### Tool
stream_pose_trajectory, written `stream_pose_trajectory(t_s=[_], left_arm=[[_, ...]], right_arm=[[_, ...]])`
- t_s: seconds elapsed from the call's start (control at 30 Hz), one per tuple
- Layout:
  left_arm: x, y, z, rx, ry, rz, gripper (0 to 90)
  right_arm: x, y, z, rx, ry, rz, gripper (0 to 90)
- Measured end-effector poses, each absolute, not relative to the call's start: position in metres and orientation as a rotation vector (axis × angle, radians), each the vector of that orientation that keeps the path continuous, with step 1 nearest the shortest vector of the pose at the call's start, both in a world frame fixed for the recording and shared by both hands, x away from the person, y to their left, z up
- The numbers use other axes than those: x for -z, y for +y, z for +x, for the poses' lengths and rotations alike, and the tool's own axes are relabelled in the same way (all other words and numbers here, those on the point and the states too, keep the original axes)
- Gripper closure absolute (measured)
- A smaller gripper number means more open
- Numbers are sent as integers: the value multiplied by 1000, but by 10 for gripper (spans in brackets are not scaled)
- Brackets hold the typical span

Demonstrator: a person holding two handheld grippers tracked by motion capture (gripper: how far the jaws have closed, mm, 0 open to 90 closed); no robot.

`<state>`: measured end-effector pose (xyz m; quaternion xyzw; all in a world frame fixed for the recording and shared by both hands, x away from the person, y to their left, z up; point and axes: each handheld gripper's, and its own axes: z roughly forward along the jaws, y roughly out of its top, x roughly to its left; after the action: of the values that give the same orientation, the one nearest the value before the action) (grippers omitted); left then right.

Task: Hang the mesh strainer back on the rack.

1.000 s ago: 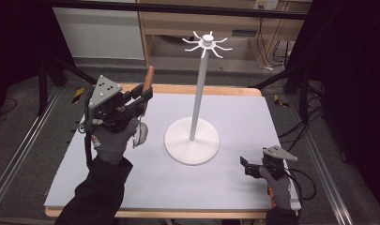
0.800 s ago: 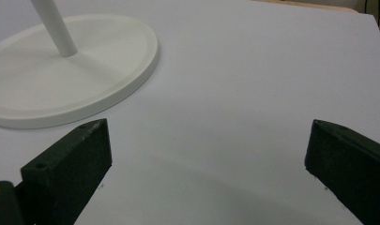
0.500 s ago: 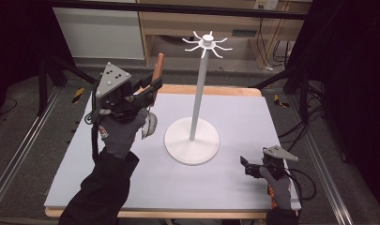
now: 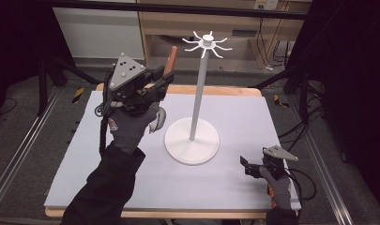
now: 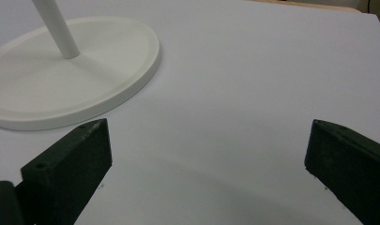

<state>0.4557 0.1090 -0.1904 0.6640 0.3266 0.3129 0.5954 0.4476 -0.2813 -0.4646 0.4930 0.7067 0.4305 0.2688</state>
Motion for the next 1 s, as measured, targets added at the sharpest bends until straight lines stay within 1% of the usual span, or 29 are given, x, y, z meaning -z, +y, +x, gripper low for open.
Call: stream_pose_trajectory(t_s=[0.2, 1.0], left_arm=[[189, 101, 460, -734, 756, 1553, 701], [186, 92, 476, -738, 754, 1586, 701]], right_arm=[[464, -282, 447, -1173, 1901, 1334, 14], [463, -283, 447, -1170, 1900, 1330, 14]])
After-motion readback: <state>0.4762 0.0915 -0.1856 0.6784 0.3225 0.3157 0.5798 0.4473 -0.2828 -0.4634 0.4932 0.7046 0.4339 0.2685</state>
